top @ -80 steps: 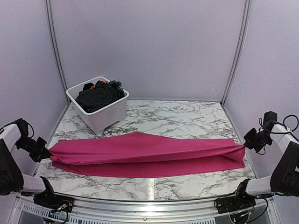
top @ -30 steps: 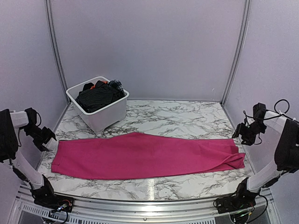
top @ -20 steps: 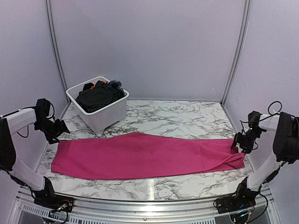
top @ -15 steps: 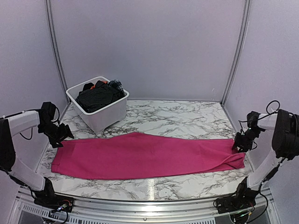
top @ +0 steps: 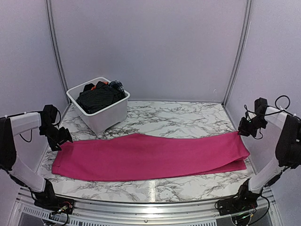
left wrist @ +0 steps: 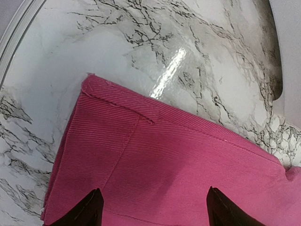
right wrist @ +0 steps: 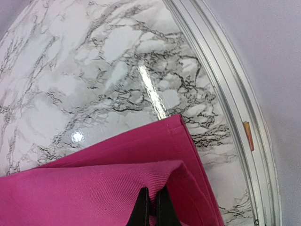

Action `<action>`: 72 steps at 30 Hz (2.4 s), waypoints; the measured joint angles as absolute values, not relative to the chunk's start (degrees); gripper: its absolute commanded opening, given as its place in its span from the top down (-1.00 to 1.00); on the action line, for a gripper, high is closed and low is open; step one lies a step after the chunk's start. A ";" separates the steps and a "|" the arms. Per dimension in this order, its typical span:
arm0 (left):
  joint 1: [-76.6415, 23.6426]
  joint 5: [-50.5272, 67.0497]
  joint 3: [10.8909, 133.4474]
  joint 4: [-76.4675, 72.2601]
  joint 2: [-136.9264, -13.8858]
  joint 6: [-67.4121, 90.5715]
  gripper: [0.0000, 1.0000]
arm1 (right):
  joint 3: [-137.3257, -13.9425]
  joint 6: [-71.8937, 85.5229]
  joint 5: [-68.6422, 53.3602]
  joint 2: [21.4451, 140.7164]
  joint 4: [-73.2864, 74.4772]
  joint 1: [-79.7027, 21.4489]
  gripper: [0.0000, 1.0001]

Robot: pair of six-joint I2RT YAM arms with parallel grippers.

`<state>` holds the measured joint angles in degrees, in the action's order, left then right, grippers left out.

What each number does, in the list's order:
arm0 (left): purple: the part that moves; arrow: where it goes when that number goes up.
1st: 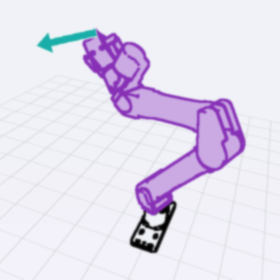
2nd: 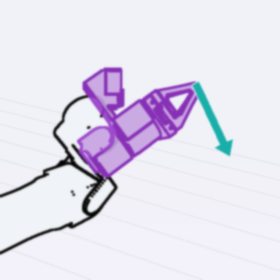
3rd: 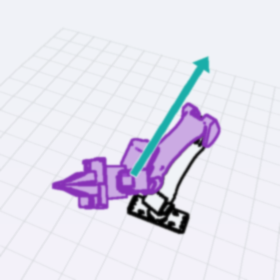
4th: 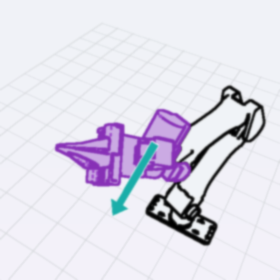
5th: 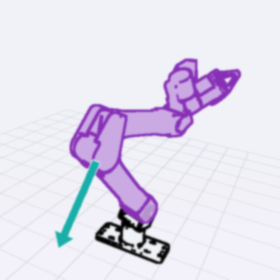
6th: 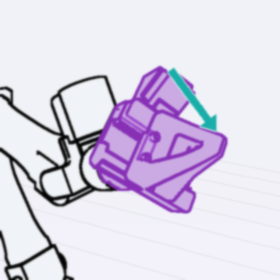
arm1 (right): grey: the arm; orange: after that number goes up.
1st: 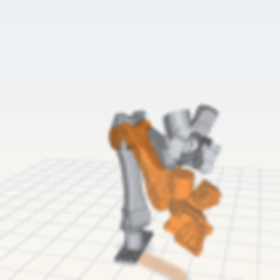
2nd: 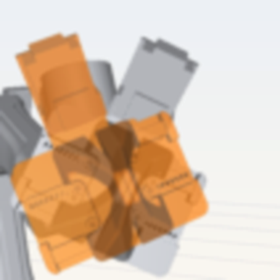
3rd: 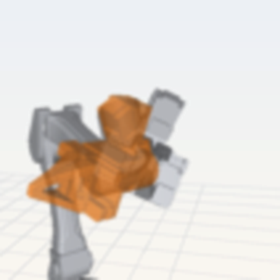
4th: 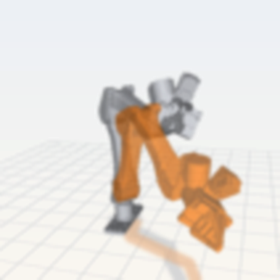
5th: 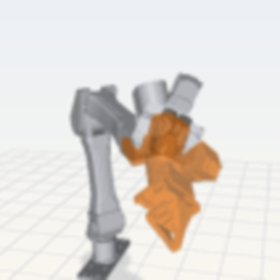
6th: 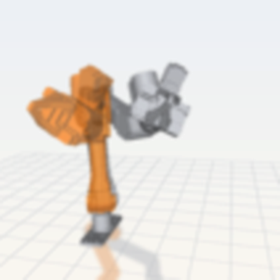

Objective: Fold and stack the mixed laundry pile
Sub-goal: Smooth out the flattened trousers at the center of the board, then adjust the rectangle-folded trousers at the center of the board.

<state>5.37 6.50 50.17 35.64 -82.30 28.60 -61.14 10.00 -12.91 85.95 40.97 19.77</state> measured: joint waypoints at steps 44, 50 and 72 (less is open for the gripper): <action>18.24 8.58 46.81 35.55 -77.56 30.02 -0.96 | -49.12 16.23 -23.24 90.41 31.11 0.54 0.09; 21.91 13.96 46.81 33.23 -80.88 27.03 -0.69 | -48.82 16.34 -25.52 87.85 29.76 0.51 0.12; 21.63 21.43 47.37 28.56 -86.19 21.85 -0.59 | -45.67 16.32 -29.32 91.26 27.51 -1.32 0.29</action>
<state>21.63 21.43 47.37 28.56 -86.19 21.85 -45.67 16.32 -29.32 91.26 27.51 -1.32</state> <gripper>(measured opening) 0.798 0.356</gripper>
